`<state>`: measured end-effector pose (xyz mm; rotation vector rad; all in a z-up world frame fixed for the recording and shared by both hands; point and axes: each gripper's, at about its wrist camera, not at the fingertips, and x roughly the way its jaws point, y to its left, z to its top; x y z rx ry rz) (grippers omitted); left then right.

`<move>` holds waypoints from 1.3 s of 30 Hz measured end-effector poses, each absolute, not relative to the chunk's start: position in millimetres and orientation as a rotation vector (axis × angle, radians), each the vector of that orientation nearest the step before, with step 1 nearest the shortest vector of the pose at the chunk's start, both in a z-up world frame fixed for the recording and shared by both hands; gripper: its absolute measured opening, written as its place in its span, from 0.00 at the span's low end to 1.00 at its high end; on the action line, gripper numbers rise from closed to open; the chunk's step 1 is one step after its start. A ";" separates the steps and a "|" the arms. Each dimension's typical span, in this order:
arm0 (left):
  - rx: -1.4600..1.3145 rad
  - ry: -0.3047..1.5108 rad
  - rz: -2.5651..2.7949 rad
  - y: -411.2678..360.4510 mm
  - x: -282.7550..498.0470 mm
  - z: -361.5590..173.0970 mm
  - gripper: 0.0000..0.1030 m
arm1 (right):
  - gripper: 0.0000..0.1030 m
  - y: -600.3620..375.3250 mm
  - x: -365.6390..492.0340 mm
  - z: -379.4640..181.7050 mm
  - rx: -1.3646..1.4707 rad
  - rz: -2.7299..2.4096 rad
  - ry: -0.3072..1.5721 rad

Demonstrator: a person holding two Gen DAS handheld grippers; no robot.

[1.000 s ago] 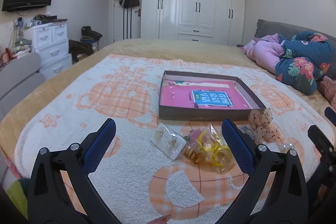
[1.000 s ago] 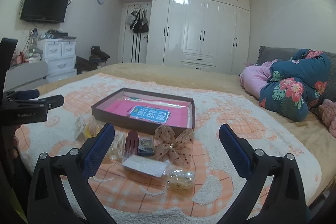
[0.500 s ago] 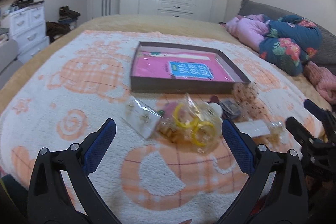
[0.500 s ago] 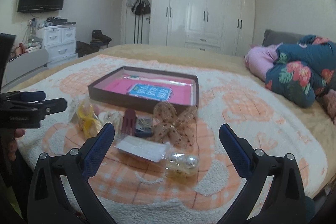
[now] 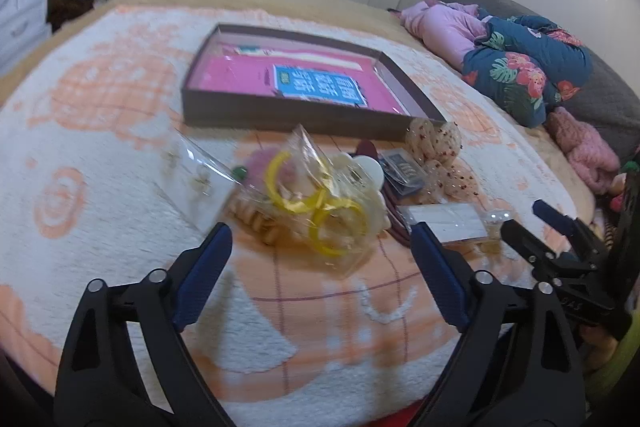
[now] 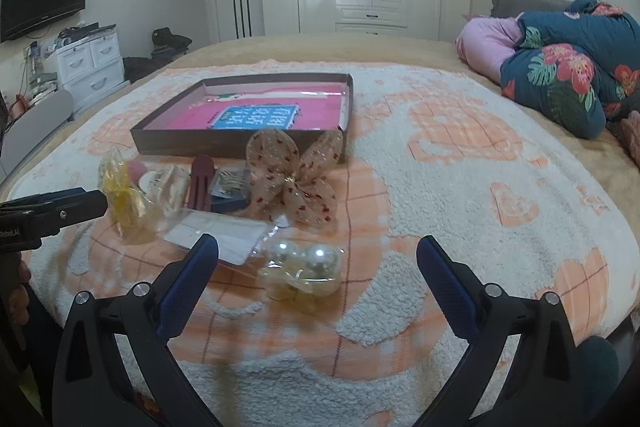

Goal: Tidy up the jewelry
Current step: 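Grasp the yellow bangle bag with the left tool while the right tool grasps the pearl bag, then carry both bags into the pink tray box and open both tools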

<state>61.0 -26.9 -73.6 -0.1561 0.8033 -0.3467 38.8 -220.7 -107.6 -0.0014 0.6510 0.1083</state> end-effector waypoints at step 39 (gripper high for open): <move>-0.350 0.799 -0.397 -16.2 95.3 -57.3 0.36 | 0.43 -244.1 61.0 -116.3 0.030 0.080 0.662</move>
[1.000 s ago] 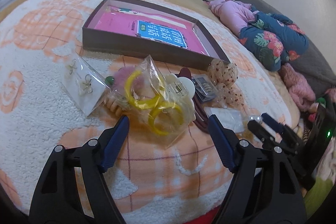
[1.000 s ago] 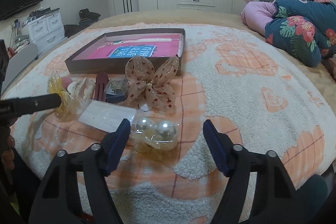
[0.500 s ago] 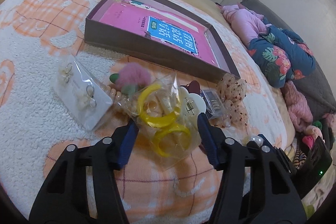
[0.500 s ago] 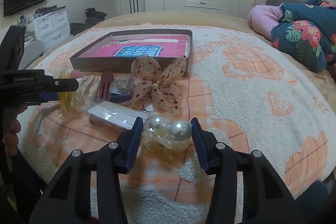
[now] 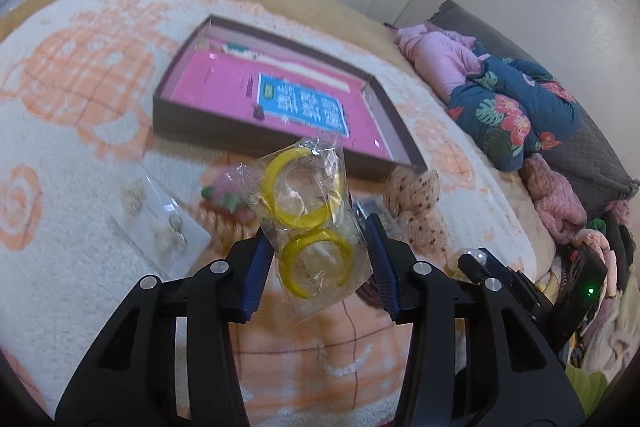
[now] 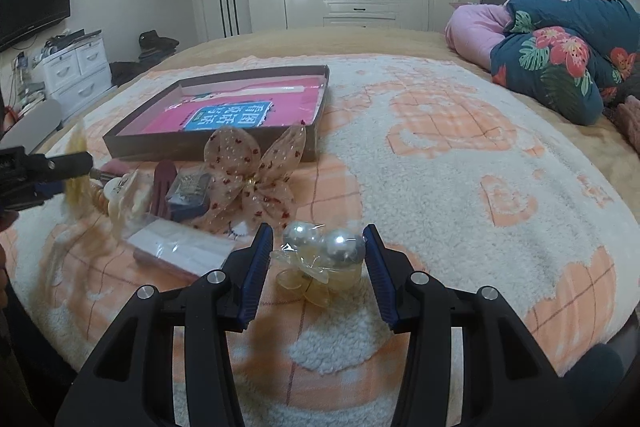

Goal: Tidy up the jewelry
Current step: 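Carry both bags into the pink tray box and open both tools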

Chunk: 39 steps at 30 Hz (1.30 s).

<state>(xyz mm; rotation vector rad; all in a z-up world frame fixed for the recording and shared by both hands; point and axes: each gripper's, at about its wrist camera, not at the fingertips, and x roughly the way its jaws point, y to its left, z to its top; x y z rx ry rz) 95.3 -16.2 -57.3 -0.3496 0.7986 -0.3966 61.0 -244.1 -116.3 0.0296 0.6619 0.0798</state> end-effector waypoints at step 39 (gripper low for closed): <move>-0.305 0.771 -0.256 11.1 211.0 -56.9 0.36 | 0.43 -197.1 187.0 -76.4 -0.025 0.187 0.640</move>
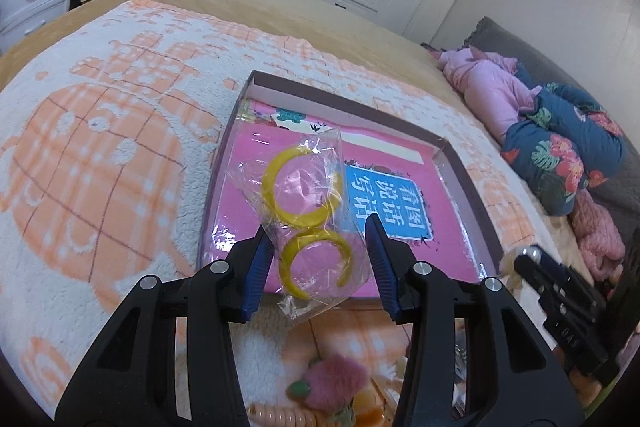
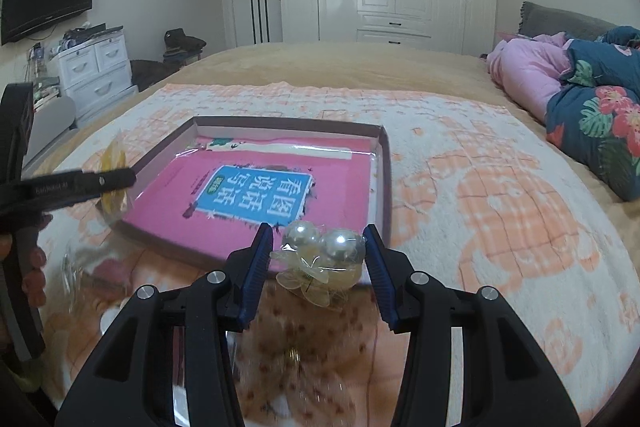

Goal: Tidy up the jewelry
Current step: 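Carry both bags into the pink tray box and open both tools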

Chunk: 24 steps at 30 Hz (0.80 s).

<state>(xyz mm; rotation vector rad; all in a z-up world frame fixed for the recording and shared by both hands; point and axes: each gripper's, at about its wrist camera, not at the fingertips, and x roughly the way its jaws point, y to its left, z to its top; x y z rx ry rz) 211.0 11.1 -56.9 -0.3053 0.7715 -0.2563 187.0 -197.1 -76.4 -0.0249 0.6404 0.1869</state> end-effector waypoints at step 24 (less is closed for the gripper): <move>-0.298 0.825 -0.273 4.1 228.6 -73.0 0.36 | 0.55 -185.5 243.5 -101.6 -0.018 0.169 0.748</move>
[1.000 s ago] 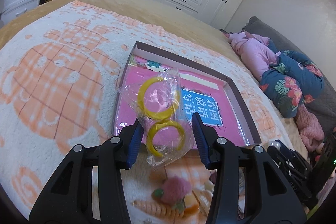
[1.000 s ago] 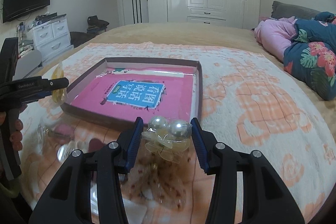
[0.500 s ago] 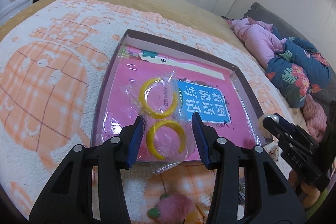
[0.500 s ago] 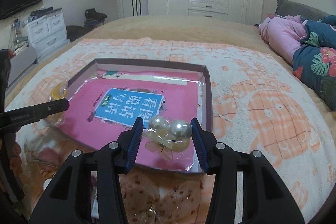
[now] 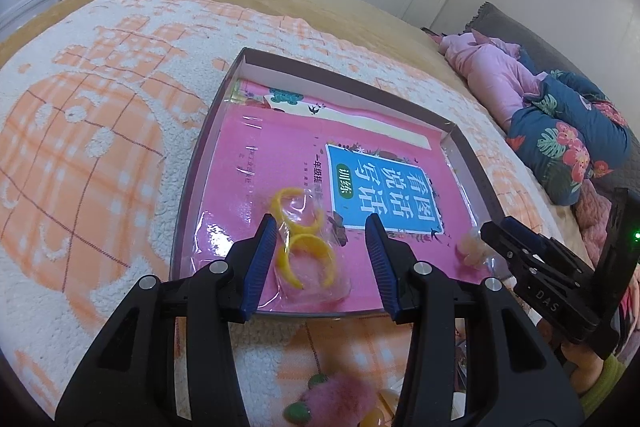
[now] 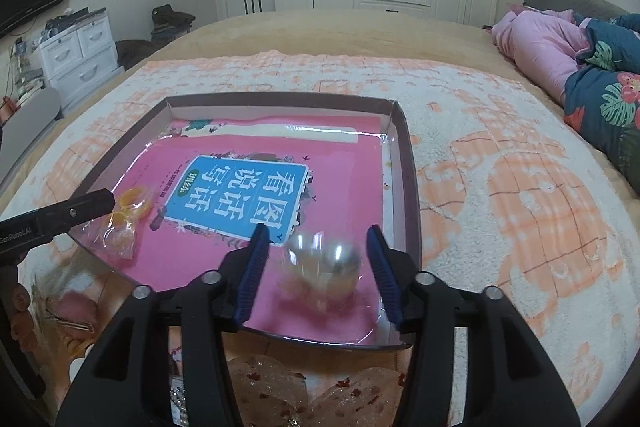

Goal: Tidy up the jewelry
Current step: 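Carry both bags into the pink tray box and open both tools, then pull both tools back from the box toward the remaining items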

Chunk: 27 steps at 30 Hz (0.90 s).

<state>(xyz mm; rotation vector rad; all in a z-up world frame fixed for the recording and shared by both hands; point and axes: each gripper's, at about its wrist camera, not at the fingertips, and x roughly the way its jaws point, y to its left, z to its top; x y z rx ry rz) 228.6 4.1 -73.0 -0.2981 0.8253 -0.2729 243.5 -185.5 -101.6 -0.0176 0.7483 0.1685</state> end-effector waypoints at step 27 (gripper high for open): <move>-0.291 0.612 -0.238 26.5 183.9 -15.7 0.85 | 0.92 -211.7 158.2 -54.5 0.021 0.108 0.506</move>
